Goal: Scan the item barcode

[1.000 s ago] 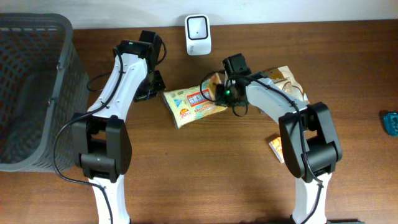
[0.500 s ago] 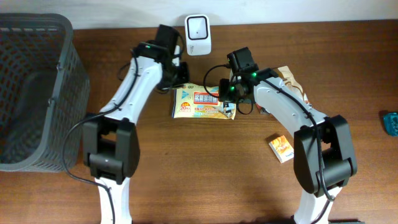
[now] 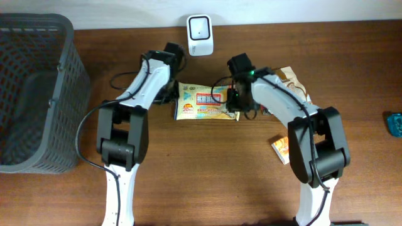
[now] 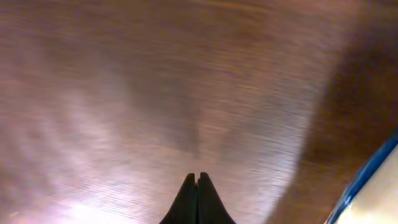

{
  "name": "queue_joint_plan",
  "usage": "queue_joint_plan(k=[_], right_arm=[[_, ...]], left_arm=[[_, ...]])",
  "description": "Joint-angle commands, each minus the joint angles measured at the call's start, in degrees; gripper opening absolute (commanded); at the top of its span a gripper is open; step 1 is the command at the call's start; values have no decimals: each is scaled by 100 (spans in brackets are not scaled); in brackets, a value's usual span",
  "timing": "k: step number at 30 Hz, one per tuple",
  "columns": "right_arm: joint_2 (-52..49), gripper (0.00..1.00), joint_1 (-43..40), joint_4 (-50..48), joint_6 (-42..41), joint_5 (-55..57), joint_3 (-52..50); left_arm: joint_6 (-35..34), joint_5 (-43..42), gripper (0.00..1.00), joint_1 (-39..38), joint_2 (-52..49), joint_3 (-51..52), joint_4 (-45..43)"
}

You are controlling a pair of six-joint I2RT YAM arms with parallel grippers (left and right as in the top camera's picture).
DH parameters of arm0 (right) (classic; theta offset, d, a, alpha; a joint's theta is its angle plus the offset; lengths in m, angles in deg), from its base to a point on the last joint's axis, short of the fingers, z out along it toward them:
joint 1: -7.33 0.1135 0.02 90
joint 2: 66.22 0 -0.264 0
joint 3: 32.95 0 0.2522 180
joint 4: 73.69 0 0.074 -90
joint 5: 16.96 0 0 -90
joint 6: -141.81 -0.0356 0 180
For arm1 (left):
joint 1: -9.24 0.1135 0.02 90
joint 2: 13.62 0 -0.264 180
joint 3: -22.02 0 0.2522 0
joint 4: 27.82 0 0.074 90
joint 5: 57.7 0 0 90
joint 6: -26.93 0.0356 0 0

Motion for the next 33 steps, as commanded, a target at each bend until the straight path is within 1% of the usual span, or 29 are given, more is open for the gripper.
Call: queue_joint_plan(k=[1, 2, 4, 5, 6, 7, 9, 12, 14, 17, 20, 22, 24, 26, 30, 33], right_arm=[[105, 4, -42, 522, 59, 264, 981], [105, 4, -42, 555, 61, 33, 1137], [98, 4, -46, 358, 61, -448, 1150], [37, 4, -37, 249, 61, -726, 1145], [-68, 4, -35, 149, 61, -885, 1139], [-192, 4, -35, 101, 61, -890, 1139], [-404, 4, -42, 68, 59, -890, 1139], [-717, 4, -46, -2, 61, -789, 1139], [-813, 4, -39, 48, 61, -726, 1126], [-800, 4, -39, 216, 57, -566, 1130], [-708, 4, -35, 691, 39, -247, 1130], [-525, 4, -33, 931, -28, -275, 1137], [-251, 4, -35, 946, -26, -566, 1143], [-28, 4, -33, 498, -26, -1209, 1152], [-173, 4, 83, -507, 44, -2286, 1145], [-518, 4, 341, -649, -9, -2288, 1143]], left_arm=[[-195, -433, 0, 52, 450, -483, 142], [-195, -1097, 0, 35, 568, -490, 48], [-192, -2002, 0, -11, 577, -485, -133], [-195, -2396, 0, -63, 527, -444, -326], [-195, -2616, 0, -157, 439, -365, -599], [-192, -2625, 0, -262, 356, -247, -859], [-192, -2520, 0, -376, 170, -157, -1064], [-197, -1486, 0, -407, -173, -157, -1113], [-197, -1047, 0, -299, -393, -157, -885], [-197, -723, 0, -118, -470, -162, -315], [-199, -713, 0, 129, -195, -162, 76], [-195, -737, 0, 203, 162, -162, 214], [-190, -787, 0, 190, 542, -162, 251], [-173, -1182, 0, 125, 737, -162, 229], [-177, -1989, 0, 87, 645, -160, 212], [-245, -2000, 0, 2, 350, -160, 411]])
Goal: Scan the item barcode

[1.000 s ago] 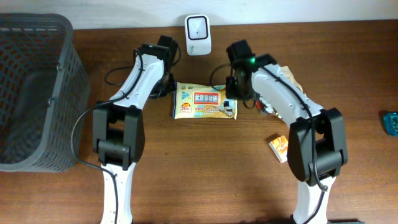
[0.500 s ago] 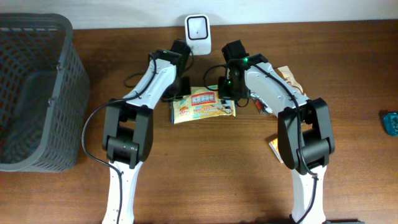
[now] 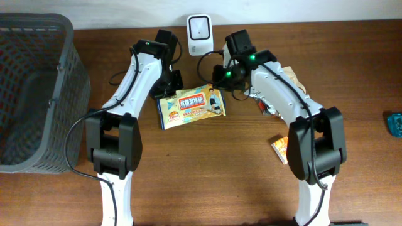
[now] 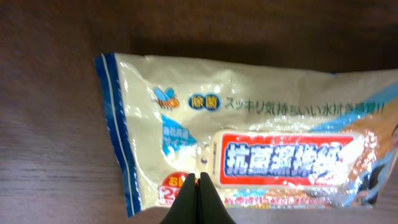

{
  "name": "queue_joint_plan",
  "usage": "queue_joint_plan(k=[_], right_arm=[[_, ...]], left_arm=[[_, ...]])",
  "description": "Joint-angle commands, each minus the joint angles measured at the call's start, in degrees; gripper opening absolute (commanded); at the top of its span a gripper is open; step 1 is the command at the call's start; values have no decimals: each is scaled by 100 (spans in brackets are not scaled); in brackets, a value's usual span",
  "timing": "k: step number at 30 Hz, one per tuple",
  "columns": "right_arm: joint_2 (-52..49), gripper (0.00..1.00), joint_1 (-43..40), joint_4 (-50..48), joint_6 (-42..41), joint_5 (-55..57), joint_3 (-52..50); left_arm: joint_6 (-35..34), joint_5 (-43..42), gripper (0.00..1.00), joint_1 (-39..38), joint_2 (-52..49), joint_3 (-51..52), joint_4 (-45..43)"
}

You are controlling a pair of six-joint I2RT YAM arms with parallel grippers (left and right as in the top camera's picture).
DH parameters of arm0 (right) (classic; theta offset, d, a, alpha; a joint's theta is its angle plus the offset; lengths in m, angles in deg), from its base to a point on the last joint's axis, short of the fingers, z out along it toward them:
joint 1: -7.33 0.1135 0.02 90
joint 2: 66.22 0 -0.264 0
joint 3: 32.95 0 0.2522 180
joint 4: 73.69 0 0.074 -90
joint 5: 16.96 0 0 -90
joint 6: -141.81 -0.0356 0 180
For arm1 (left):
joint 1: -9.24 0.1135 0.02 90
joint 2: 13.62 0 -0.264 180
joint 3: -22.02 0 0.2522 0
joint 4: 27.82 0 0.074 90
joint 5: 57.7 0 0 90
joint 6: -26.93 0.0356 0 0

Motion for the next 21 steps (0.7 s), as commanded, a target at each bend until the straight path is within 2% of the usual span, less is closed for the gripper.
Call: queue_joint_plan(k=[1, 6, 9, 14, 18, 21], right_arm=[[-407, 4, 289, -26, -15, -273, 33], [-992, 4, 289, 155, -122, 205, 22], [-1003, 4, 280, 800, -592, 1449, 22], [-581, 4, 328, 1425, -590, 1530, 24], [-15, 4, 402, 1676, -592, 1554, 24], [236, 4, 402, 1499, -476, 1547, 24]], left_arm=[[-79, -249, 0, -85, -372, 7, 151], [-76, 339, 0, -66, -654, 17, 203], [-76, 833, 0, -66, -654, 17, 188], [-70, 1244, 0, -46, -651, -42, 127], [-72, 1471, 0, 79, -651, -859, 479], [-72, 1473, 0, 210, -651, -1526, 752]])
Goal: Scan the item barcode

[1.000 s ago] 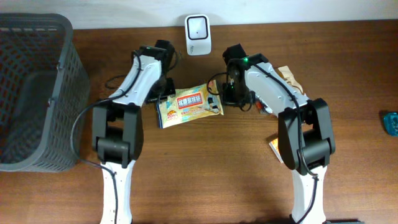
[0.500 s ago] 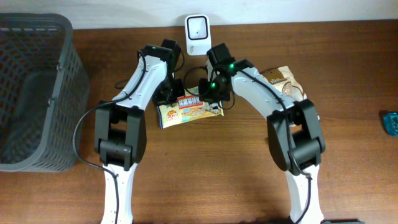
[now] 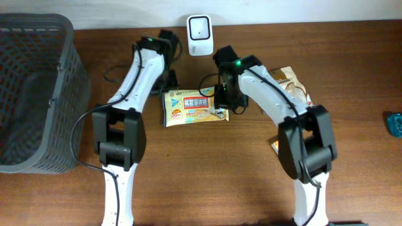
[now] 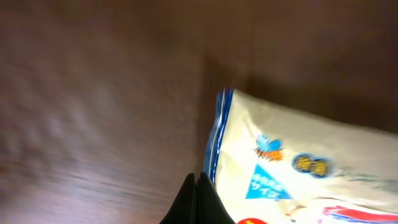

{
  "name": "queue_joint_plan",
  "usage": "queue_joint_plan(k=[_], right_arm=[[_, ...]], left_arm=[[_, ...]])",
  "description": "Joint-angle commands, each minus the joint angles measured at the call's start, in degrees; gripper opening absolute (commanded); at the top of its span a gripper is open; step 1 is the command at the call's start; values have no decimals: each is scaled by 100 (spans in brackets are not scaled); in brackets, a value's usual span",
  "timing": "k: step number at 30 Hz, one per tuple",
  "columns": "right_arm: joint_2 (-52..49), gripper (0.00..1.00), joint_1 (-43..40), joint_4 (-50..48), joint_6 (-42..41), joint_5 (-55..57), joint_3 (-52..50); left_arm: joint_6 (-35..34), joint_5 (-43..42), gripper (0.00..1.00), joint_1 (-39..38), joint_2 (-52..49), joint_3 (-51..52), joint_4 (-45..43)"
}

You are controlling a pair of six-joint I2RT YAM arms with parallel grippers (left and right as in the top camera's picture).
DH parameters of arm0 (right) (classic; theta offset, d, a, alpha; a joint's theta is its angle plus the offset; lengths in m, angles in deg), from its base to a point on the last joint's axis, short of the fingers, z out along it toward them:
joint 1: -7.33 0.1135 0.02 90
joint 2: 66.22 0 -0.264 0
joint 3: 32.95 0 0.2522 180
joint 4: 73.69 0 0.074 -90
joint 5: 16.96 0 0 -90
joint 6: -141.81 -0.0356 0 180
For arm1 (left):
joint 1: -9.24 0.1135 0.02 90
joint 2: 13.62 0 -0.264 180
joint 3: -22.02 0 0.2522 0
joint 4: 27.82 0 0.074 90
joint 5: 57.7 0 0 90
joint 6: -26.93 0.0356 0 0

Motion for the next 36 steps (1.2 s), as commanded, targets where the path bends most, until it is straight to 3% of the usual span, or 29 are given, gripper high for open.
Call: queue_joint_plan(k=[1, 2, 4, 5, 10, 14, 16, 17, 22, 25, 27, 29, 30, 33, 36], right_arm=[[341, 11, 57, -304, 457, -4, -28], [326, 33, 59, -636, 1064, -284, -28], [295, 57, 85, -1067, 1434, -402, -28], [269, 59, 92, -1333, 1486, -400, -28], [-363, 45, 96, -2699, 1475, -398, -31], [-754, 41, 98, -2970, 1475, -245, -31], [-841, 34, 96, -2573, 1473, -249, -31], [-828, 19, 96, -2120, 1471, -251, -28], [-413, 17, 85, -511, 1432, -175, -28], [232, 22, 85, 485, 1342, -186, -28], [608, 33, 136, 769, 1563, -245, -28], [802, 68, 361, 649, 2140, -262, -28], [785, 76, 511, 501, 2444, -271, -31], [586, 77, 973, 94, 3086, -238, -35], [245, 78, 1377, -271, 3106, 505, -35]], left_arm=[[-55, 146, 0, 212, -39, -553, 85], [-57, 144, 26, 339, -39, -553, -4], [-116, 133, 76, 516, -42, -553, -61], [-190, 98, 97, 595, -42, -553, -52], [-199, 155, 99, 737, -42, -551, 319], [-201, 144, 99, 726, -42, -551, 518], [-201, 144, 99, 726, -42, -551, 516], [-201, 144, 99, 726, -42, -551, 516], [-201, 144, 99, 726, -42, -551, 516], [-201, 144, 99, 726, -42, -551, 516], [-201, 144, 99, 726, -42, -551, 516], [-201, 144, 99, 726, -42, -551, 516], [-201, 144, 99, 726, -42, -551, 516], [-201, 144, 99, 726, -42, -551, 516], [-201, 144, 99, 726, -42, -551, 516]])
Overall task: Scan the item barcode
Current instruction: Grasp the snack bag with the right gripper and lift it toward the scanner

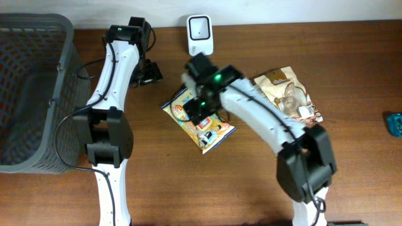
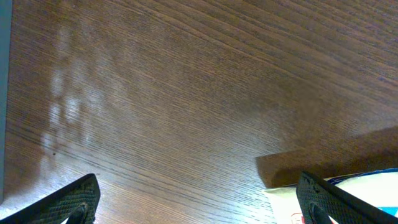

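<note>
The wipes pack (image 1: 207, 127), cream with blue edge and red label, lies diagonally mid-table, below the white scanner (image 1: 200, 27). My right gripper (image 1: 195, 108) is down on the pack's upper left part; its jaws are hidden by the wrist. Over bare wood to the pack's upper left, my left gripper (image 1: 149, 71) stands open and holds nothing. In the left wrist view the left gripper (image 2: 199, 208) shows both fingers (image 2: 78, 198) wide apart, and a corner of the pack (image 2: 351, 185) peeks in at the lower right.
A dark grey basket (image 1: 31, 94) fills the left side. A brown snack bag (image 1: 286, 94) lies right of the pack. A teal object (image 1: 394, 123) sits at the right edge. The wall runs along the table's back edge behind the scanner.
The left gripper was shut at the pack's left edge; now it is open, further up and left, off the pack. The pack has turned diagonal and shifted down, with the right gripper on it.
The pack first lay flat between both grippers, the left one shut beside it. Then it sat tilted nearer the scanner with the left gripper shut over it. Then it lay level again. Now it is diagonal under the right gripper, and the left is open and apart.
</note>
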{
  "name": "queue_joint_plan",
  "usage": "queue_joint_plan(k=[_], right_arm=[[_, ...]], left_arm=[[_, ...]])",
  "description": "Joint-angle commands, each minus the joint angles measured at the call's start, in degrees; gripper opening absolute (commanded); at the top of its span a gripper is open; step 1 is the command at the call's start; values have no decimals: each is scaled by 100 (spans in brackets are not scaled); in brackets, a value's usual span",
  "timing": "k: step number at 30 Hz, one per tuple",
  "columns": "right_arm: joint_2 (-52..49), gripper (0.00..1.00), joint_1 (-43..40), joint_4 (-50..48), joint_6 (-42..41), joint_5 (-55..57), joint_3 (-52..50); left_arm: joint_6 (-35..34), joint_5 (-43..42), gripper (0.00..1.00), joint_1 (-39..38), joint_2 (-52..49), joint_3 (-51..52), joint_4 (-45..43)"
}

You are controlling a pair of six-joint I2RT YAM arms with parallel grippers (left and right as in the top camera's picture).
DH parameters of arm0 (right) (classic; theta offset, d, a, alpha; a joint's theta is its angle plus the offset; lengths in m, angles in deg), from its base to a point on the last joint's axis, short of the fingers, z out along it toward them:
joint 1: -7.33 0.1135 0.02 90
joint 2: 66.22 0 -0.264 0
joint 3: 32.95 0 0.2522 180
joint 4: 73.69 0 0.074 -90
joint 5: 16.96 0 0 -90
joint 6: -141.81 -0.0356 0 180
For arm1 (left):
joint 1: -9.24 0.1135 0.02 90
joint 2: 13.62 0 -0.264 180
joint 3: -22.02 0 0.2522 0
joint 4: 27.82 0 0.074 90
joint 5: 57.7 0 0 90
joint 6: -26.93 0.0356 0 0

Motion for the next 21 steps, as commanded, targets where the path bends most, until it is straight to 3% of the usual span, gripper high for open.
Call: queue_joint_plan(k=[1, 2, 5, 6, 10, 18, 19, 21], right_arm=[[-365, 78, 260, -192, 232, 616, 17], [-461, 77, 306, -236, 229, 616, 17], [-581, 61, 544, -127, 225, 651, 15], [-581, 60, 656, -125, 225, 769, 15], [-612, 64, 1351, -146, 140, 2144, -52], [-1023, 63, 1370, -555, -225, 2590, -557], [-1023, 60, 1364, -688, -227, 2610, -645], [-1023, 33, 1305, -767, -358, 2610, -717]], left_arm=[[-68, 63, 99, -11, -42, -96, 7], [-68, 63, 99, -11, -42, -96, 7], [-68, 63, 99, -11, -42, -96, 7], [-68, 63, 99, -11, -42, -96, 7], [-68, 63, 99, -11, -42, -96, 7], [-68, 63, 99, -11, -42, -96, 7], [-68, 63, 99, -11, -42, -96, 7], [-68, 63, 99, -11, -42, -96, 7]])
